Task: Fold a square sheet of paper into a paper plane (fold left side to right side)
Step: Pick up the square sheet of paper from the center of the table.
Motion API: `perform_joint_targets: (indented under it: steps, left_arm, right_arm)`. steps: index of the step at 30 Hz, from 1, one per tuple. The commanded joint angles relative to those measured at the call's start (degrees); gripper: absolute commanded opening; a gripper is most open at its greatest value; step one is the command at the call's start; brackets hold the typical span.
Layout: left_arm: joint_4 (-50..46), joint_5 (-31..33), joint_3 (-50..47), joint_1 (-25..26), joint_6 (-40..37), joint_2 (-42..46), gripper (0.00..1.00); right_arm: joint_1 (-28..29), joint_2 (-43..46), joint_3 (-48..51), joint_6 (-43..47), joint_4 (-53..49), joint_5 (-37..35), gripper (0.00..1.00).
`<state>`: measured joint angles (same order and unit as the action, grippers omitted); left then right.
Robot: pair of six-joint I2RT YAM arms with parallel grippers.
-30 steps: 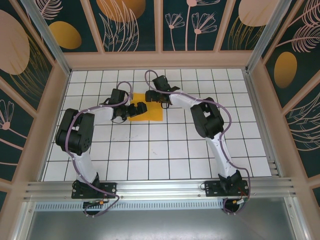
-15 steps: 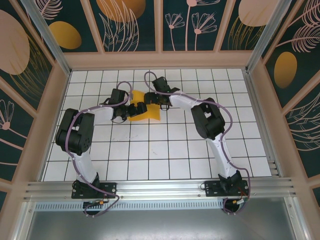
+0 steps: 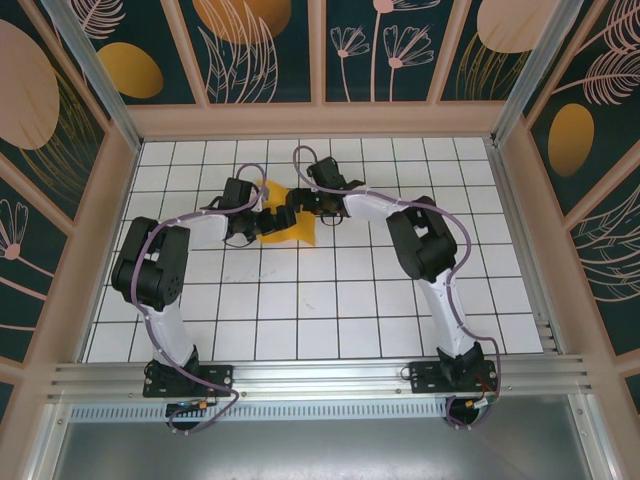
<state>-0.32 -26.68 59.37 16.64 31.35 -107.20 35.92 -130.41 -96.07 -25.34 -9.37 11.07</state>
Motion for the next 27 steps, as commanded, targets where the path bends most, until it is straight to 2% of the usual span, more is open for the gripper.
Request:
perform_joint_targets:
  steps: [1,10,16,20,27]
  left_arm:
    - [-1.29,1.89,0.03,-0.1,0.81,-2.19,0.91]
    - [-1.01,1.56,0.13,-0.07,0.99,-1.3,0.58]
    - [-0.35,1.29,-0.13,-0.05,1.58,0.53,0.39]
    - [0.59,0.16,-0.79,-0.06,2.93,1.99,0.32]
    - [4.98,-3.82,-2.77,-0.03,7.6,6.39,0.28]
  right_arm:
    - [1.0,3.66,2.08,-2.29,-2.29,9.2,0.88]
    - [0.73,4.53,2.89,-2.19,-2.67,8.35,0.86]
    - [-1.04,10.83,7.72,-1.21,-0.4,7.39,0.86]
    - [-3.43,18.12,16.32,-1.96,4.46,8.78,0.87]
    - [-8.43,30.24,36.81,-9.74,23.95,21.07,0.87]
